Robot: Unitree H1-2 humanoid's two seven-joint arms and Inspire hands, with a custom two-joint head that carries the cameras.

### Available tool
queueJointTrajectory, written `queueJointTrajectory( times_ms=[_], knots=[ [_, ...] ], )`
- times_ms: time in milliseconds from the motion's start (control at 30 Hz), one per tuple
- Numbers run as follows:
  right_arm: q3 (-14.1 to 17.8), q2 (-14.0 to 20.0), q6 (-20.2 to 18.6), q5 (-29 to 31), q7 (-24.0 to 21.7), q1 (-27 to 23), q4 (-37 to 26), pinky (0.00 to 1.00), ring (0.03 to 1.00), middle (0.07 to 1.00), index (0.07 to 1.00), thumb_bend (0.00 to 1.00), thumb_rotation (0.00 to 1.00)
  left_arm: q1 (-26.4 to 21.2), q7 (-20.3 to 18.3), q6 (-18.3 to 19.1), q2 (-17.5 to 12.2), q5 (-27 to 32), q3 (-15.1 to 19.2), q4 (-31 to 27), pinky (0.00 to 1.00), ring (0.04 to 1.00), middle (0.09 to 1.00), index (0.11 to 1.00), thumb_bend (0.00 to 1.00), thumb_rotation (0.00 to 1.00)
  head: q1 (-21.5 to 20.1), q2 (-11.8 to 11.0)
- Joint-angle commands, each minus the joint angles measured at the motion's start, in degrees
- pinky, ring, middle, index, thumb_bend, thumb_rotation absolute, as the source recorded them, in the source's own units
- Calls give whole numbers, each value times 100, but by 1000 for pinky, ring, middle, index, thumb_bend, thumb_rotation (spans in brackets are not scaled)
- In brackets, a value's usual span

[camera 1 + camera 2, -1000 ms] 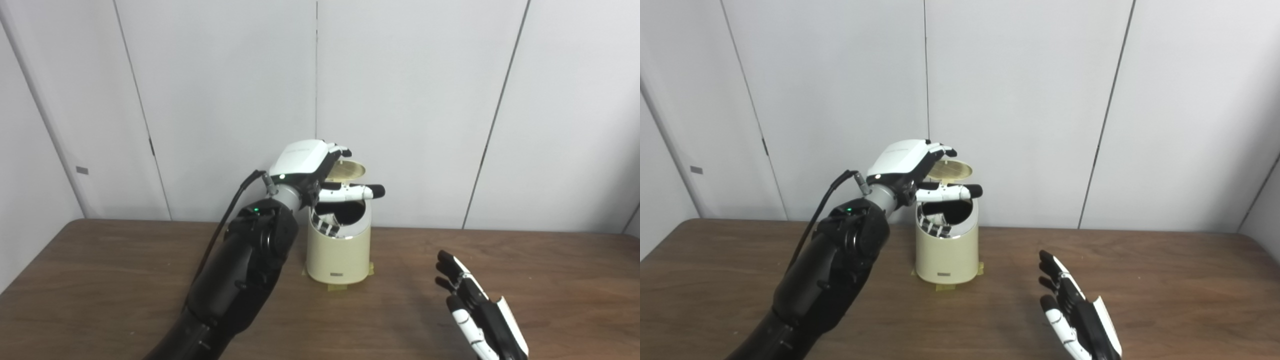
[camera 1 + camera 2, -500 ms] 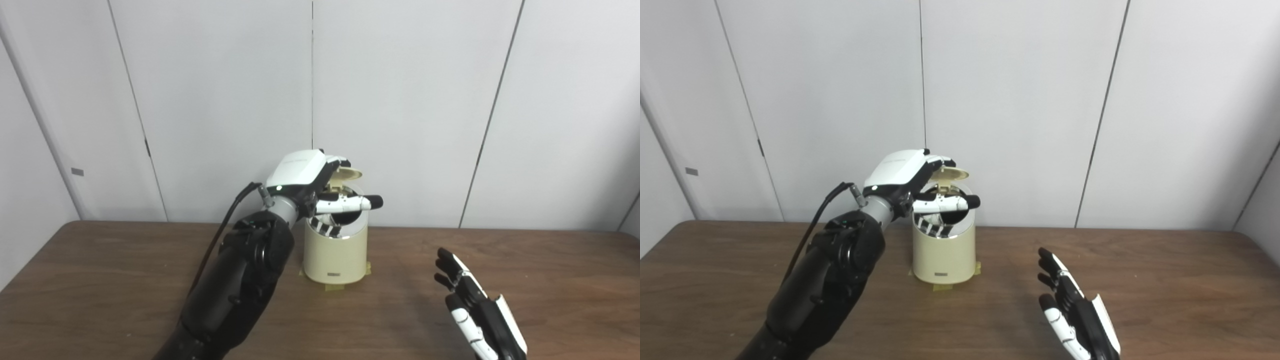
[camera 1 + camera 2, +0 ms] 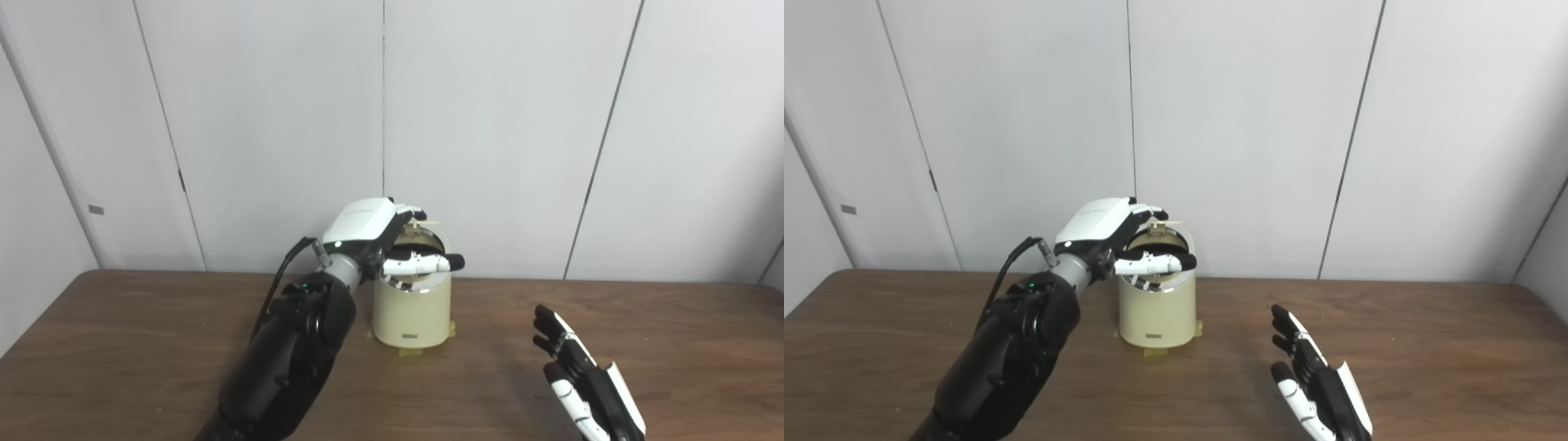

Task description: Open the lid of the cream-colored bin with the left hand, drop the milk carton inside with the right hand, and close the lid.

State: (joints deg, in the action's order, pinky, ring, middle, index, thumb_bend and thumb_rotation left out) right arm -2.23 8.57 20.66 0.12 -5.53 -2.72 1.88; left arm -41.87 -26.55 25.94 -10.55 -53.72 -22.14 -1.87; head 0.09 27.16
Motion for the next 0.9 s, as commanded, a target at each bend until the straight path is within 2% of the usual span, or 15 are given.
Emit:
queueJointTrajectory(
  times_ms=[0, 200, 400, 533, 700, 867],
  knots=[
    [-72, -76, 60, 73, -72, 302, 84, 922, 956, 961, 941, 228, 787, -116, 68, -25, -46, 2, 19, -52, 1000, 997, 899, 862, 990, 999, -9, 35],
    [-40, -78, -46, -7, -37, 360, -60, 903, 953, 959, 938, 254, 803, 95, -7, 17, -5, 115, 34, 22, 1000, 997, 906, 862, 991, 1000, -30, 126],
    [-50, -75, -174, 86, -103, 415, -215, 927, 964, 961, 938, 251, 818, 259, 106, -43, 20, 179, -3, 78, 1000, 999, 909, 849, 1000, 1000, -37, 199],
    [-44, -80, -305, -65, -61, 452, -359, 917, 956, 955, 931, 267, 821, 368, 215, -101, 2, 17, -170, 113, 1000, 979, 881, 835, 1000, 1000, -37, 217],
    [-10, -77, -277, -208, -14, 460, -379, 892, 943, 946, 926, 256, 816, 444, 250, -132, -54, -246, -430, 188, 1000, 976, 865, 854, 1000, 1000, -38, 225],
    [33, -113, -419, -241, 14, 491, -440, 848, 913, 928, 911, 283, 812, 511, 437, -248, -144, -756, -720, 262, 1000, 998, 878, 863, 995, 1000, -37, 230]
  ],
)
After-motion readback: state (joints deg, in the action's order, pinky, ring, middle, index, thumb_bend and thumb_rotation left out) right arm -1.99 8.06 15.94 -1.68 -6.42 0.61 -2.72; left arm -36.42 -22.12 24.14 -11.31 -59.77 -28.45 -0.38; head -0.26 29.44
